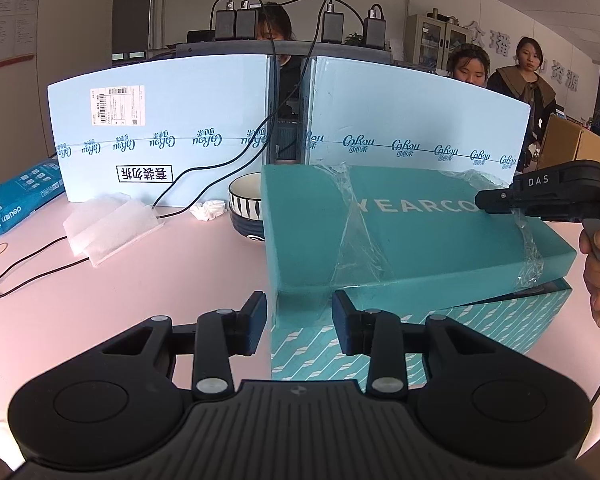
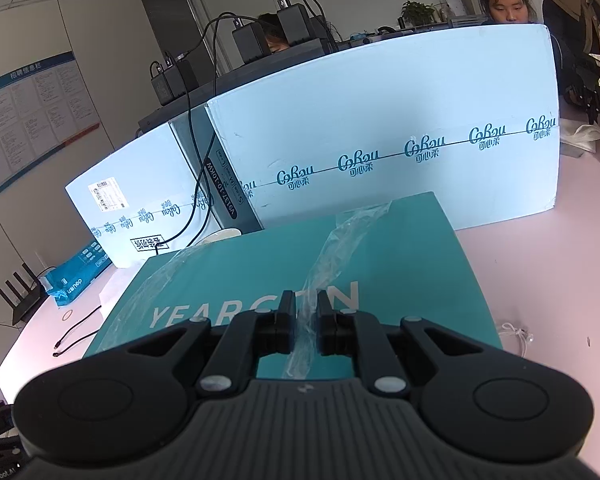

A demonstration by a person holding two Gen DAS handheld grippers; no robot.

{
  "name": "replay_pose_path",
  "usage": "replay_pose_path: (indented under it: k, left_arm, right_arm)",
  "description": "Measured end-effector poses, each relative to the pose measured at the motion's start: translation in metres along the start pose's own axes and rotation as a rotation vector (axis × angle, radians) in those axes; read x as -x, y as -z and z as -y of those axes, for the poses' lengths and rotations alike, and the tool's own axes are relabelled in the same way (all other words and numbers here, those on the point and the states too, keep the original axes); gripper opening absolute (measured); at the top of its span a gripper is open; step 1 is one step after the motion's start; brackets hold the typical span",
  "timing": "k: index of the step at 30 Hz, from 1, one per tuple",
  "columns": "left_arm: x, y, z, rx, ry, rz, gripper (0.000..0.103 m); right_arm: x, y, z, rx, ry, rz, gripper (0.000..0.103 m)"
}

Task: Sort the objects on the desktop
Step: 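Open the left gripper off the wrap while the right gripper keeps holding it, then lower the YEARCON box and open the right gripper to release the wrap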

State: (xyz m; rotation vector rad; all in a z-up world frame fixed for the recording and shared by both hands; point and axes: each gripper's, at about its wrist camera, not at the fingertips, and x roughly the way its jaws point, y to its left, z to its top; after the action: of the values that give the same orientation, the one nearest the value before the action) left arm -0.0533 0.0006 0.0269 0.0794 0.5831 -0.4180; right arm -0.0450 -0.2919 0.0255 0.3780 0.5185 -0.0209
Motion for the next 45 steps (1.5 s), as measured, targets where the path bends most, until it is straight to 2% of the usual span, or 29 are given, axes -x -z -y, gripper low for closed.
replay_pose_path:
  k: [11,13,15,17,20,29,37,38,41,45]
  left_arm:
    - [-0.009,-0.001,0.006,-0.014,-0.026,0.011,0.032]
    - [-0.007,0.001,0.009,-0.027,-0.034,0.02,0.043]
    - [-0.005,0.003,0.013,-0.049,-0.076,0.036,0.066]
    - [-0.002,0.002,0.016,-0.065,-0.11,0.054,0.069]
    - [0.001,-0.001,0.015,-0.051,-0.114,0.06,0.076]
    - [-0.004,-0.011,0.009,0.007,-0.149,0.092,0.077]
    - [-0.021,-0.021,0.017,0.011,-0.178,0.123,0.078]
    - [-0.024,-0.023,0.017,0.013,-0.182,0.123,0.079]
    - [-0.031,-0.025,0.018,0.026,-0.195,0.125,0.092]
    - [-0.04,-0.027,0.017,0.049,-0.19,0.118,0.092]
  right_arm:
    - [0.003,0.005,-0.006,0.016,-0.012,-0.03,0.013]
    - [0.002,0.007,-0.005,0.016,-0.013,-0.03,0.013]
    - [0.001,0.007,-0.001,-0.006,-0.028,-0.029,0.013]
    - [0.001,0.008,-0.002,-0.005,-0.029,-0.029,0.013]
    - [0.001,0.009,-0.003,0.004,-0.024,-0.03,0.013]
    - [0.002,0.009,-0.003,0.007,-0.025,-0.017,0.013]
    - [0.001,0.009,-0.003,0.031,-0.02,-0.013,0.013]
    - [0.001,0.01,-0.002,0.024,-0.025,-0.013,0.013]
    - [0.003,0.014,0.003,0.014,-0.035,-0.007,0.012]
    - [0.002,0.019,0.008,0.025,-0.025,-0.024,0.012]
